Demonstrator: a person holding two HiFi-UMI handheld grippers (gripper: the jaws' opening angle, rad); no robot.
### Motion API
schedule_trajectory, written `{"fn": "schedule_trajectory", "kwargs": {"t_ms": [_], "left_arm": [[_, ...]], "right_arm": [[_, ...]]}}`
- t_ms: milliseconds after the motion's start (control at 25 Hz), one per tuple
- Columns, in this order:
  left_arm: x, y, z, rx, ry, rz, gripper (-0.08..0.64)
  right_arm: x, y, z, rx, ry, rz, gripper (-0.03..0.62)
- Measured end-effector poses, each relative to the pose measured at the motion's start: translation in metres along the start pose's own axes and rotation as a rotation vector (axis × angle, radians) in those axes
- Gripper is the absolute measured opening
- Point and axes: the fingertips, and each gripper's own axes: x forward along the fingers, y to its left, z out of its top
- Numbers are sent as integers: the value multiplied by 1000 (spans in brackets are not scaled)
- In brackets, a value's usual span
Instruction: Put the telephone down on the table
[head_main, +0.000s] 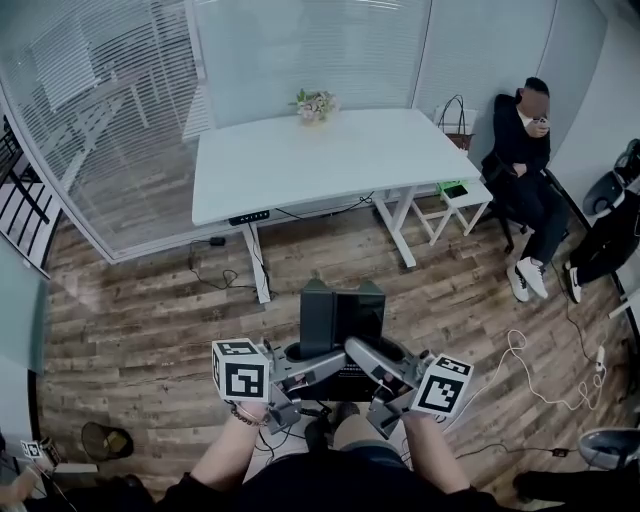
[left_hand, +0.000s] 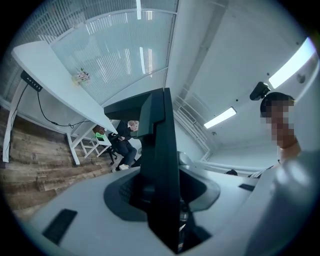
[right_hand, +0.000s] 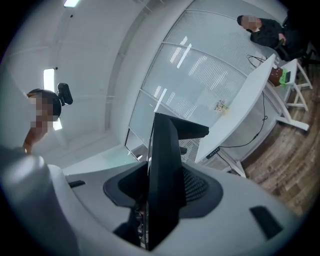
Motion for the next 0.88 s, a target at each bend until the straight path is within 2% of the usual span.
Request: {"fn": "schedule_trajectory", "kwargs": {"t_ms": [120, 400, 880], "left_arm": [[4, 4, -4, -19, 4, -1, 186], [10, 16, 9, -11, 10, 6, 186], [37, 56, 60, 17, -26, 16, 186]], "right_arm": [[-3, -6, -2, 9, 4, -10, 190], [6, -19, 10, 15, -3, -7, 190], [40, -58, 58, -7, 21, 26, 192]]}}
